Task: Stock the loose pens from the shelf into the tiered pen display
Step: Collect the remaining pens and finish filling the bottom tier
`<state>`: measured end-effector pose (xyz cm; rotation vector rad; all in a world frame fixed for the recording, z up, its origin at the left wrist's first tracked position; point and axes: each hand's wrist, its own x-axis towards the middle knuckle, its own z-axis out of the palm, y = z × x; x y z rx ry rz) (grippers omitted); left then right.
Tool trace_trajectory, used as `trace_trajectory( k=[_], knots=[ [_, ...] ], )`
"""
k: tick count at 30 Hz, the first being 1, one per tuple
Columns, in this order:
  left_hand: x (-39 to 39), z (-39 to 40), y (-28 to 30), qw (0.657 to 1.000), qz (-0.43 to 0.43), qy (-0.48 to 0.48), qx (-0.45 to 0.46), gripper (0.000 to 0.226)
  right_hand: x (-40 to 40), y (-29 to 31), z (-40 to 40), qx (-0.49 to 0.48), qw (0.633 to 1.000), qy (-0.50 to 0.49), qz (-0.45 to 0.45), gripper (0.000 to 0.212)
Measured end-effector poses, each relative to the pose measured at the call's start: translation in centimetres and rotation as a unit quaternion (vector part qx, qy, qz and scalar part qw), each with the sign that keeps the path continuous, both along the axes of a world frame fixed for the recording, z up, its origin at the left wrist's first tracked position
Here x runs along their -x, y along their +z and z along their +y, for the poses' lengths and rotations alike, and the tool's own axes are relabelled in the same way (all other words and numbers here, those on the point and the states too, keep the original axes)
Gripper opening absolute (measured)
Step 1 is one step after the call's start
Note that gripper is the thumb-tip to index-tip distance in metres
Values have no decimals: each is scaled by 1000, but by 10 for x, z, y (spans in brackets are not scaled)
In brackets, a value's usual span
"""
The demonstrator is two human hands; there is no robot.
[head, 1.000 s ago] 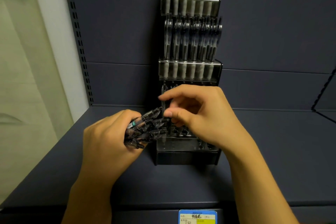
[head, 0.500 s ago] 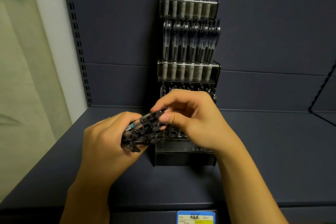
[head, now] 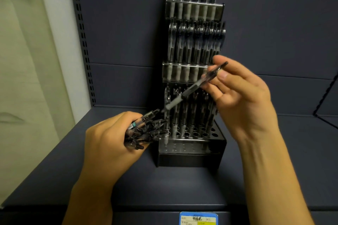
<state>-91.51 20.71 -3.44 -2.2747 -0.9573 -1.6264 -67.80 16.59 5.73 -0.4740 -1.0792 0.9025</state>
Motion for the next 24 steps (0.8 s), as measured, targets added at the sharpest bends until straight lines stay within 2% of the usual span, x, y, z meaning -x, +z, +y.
trace_trajectory(
  k=[5, 8, 21, 24],
  knots=[
    [-1, -2, 1, 1000, 8, -1, -8, 6, -5, 10, -5, -1, 987, -144, -76, 16],
    [-1, -2, 2, 1000, 10, 1, -7, 7, -1, 12, -5, 1, 975, -184, -126, 16],
    [-2, -1, 1, 1000, 18, 4, -5, 7, 15, 4, 5, 55, 952, -191, -233, 15],
    [-3, -2, 1, 1000, 17, 9, -9, 7, 17, 0, 6, 76, 937, -208, -270, 14]
  ],
)
